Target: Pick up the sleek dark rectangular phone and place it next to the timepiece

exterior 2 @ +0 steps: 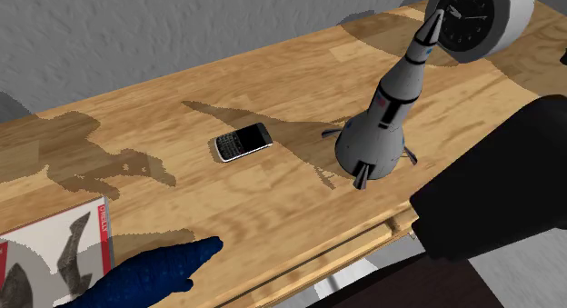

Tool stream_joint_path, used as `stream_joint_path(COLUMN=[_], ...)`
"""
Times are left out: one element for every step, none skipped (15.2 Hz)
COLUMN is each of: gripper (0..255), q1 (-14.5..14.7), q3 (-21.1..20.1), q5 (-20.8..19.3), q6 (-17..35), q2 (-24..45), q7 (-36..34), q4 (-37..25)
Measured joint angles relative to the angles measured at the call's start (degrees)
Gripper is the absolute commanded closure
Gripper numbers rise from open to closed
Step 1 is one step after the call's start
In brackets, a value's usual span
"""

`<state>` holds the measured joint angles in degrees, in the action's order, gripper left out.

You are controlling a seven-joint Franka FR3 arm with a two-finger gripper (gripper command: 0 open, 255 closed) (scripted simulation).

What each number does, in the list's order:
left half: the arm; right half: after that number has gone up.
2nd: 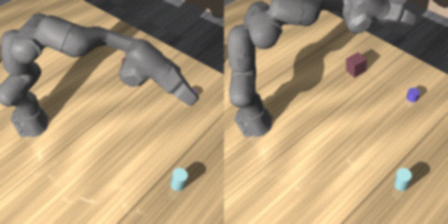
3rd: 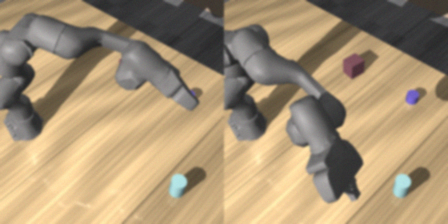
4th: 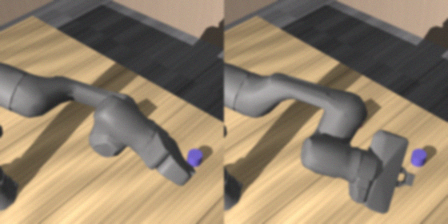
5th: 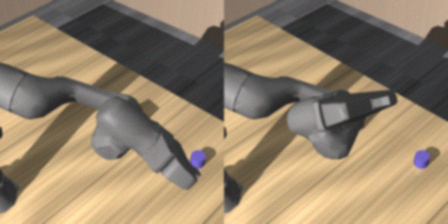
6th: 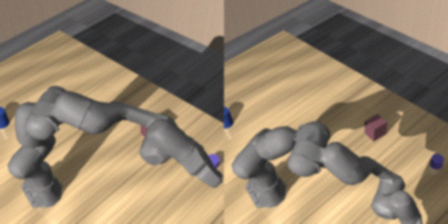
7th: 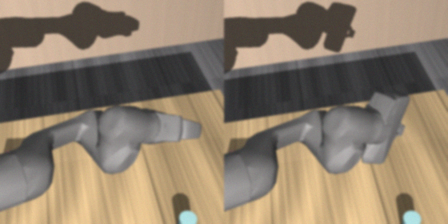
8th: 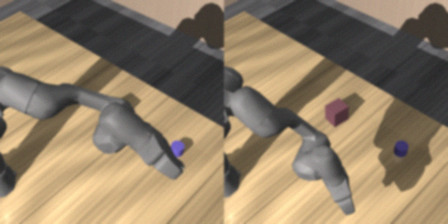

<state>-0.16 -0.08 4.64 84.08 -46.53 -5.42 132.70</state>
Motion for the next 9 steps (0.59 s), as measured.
stream_joint_path(gripper=[0,0,0,0,0,0,0,0,0], q1=[0.0,-0.2,-0.5,-1.0,-1.5,-1.9,-2.4,-3.0,-3.4], q3=[0.0,-0.7,-1.9,-2.8,-3.9,-5.2,-6.5,-7.7,-9.0], q5=[0.0,0.5,1.4,2.0,2.8,3.6,4.4,5.1,5.9], q6=[0.0,0.7,2.1,3.3,4.7,6.5,8.8,10.6,12.4], q2=[0.0,0.2,0.6,1.1,1.8,2.5,3.9,5.6,6.6], q7=[0.0,-1.3,-3.5,-5.6,-8.1,-10.6,-13.3,-15.8,-18.5], q4=[0.0,0.4,1.2,1.7,2.2,3.1,3.7,3.5,4.1])
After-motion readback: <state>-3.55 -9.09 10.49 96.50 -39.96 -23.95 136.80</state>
